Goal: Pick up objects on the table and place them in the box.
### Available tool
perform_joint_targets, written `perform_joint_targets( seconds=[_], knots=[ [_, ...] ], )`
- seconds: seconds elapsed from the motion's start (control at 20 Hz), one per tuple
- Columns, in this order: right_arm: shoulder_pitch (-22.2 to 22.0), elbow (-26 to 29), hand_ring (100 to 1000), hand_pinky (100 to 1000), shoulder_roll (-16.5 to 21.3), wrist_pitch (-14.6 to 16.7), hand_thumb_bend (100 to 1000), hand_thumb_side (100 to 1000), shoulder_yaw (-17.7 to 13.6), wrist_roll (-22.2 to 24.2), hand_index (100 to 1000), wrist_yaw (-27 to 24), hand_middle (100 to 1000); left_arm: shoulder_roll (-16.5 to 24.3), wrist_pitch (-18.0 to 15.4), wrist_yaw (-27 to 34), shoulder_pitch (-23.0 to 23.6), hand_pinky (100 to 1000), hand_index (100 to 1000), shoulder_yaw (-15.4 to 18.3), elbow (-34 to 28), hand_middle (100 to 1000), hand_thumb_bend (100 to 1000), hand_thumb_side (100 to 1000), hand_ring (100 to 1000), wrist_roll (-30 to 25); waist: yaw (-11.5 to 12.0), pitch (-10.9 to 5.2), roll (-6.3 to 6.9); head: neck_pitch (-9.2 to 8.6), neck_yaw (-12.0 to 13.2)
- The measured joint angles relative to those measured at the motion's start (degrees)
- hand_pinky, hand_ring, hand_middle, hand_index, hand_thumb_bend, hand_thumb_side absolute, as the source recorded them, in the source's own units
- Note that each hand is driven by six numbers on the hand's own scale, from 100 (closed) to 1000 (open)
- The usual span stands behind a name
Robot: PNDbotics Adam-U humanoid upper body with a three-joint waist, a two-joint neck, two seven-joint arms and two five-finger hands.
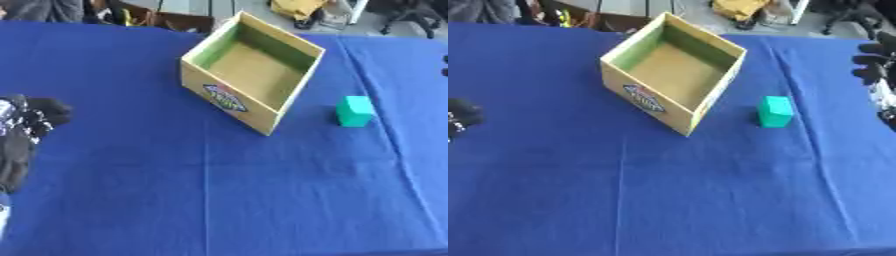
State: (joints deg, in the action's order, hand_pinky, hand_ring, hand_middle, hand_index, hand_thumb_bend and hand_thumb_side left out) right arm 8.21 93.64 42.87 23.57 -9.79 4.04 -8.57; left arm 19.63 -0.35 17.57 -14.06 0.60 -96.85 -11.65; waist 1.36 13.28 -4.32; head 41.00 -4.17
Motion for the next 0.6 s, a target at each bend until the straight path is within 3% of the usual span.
perform_joint_targets(
  seconds=[0.2, 0.35, 0.5, 0.6],
  knots=[
    [2.28, -4.25, 884, 798, 5.37, 1.84, 285, 375, 1.14, 2.89, 1000, 6.38, 859, 0.01, 0.0, 0.0, 0.04, 837, 683, 0.0, 0.06, 611, 389, 1000, 775, 0.0, 0.23, -0.19, 0.01, 0.01, 0.02],
    [4.53, -7.7, 895, 800, 8.37, 3.15, 393, 394, 2.4, 4.59, 1000, 11.9, 865, 0.01, 0.0, 0.0, 0.05, 837, 683, 0.0, 0.28, 611, 389, 1000, 775, -0.01, 0.52, -0.29, 0.06, 0.03, 0.01],
    [6.73, -10.66, 900, 802, 10.47, 4.61, 483, 464, 3.83, 5.98, 1000, 17.28, 871, 0.01, 0.03, 0.0, 0.05, 837, 683, 0.0, 0.3, 610, 388, 1000, 775, -0.07, 0.73, -0.45, 0.3, 0.12, -0.05],
    [8.06, -12.25, 903, 803, 11.08, 5.53, 489, 512, 4.77, 6.82, 1000, 20.52, 872, 0.01, 0.07, 0.0, 0.05, 837, 683, 0.0, 0.3, 610, 387, 1000, 775, -0.14, 0.81, -0.47, 0.4, 0.17, -0.12]
  ],
)
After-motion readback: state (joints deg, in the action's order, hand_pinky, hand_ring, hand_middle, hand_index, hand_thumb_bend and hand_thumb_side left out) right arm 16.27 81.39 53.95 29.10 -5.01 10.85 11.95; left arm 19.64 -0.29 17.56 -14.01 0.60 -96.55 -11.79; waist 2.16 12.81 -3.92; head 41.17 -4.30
